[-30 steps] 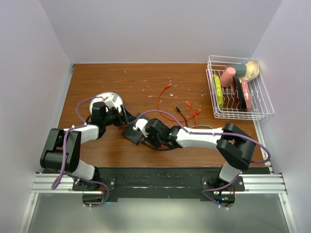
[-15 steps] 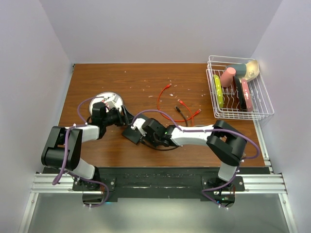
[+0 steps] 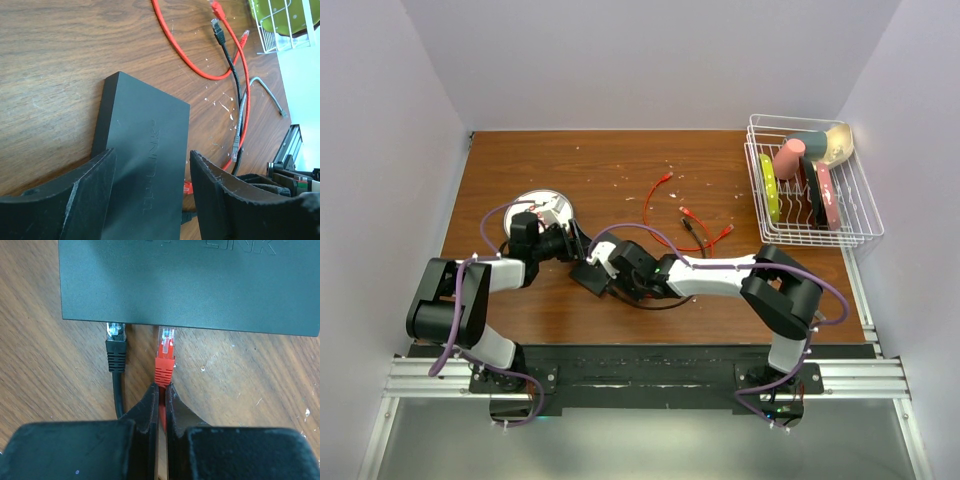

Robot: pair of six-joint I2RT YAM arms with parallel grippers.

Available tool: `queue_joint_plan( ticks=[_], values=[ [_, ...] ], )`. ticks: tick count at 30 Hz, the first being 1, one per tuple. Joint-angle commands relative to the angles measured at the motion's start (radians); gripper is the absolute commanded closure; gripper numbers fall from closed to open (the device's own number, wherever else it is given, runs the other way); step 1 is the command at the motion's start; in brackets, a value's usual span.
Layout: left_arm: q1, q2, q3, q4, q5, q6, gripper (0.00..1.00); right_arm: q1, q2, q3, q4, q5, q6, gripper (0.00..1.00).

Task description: Insert the plug into the switch port

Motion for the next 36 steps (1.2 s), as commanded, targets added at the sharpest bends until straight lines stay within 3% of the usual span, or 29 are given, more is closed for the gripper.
queue_joint_plan(
  ticks=[1, 36],
  values=[
    [0.008, 0.006, -0.003, 0.043, 0.024, -0.006, 0.36, -0.003, 0.015, 0.040, -0.056, -0.008, 0.013, 1.00],
    [0.008, 0.069, -0.004, 0.024, 0.013, 0.006, 0.45, -0.001, -0.028, 0.053, 0.022, -0.053, 0.039, 1.00]
  ],
)
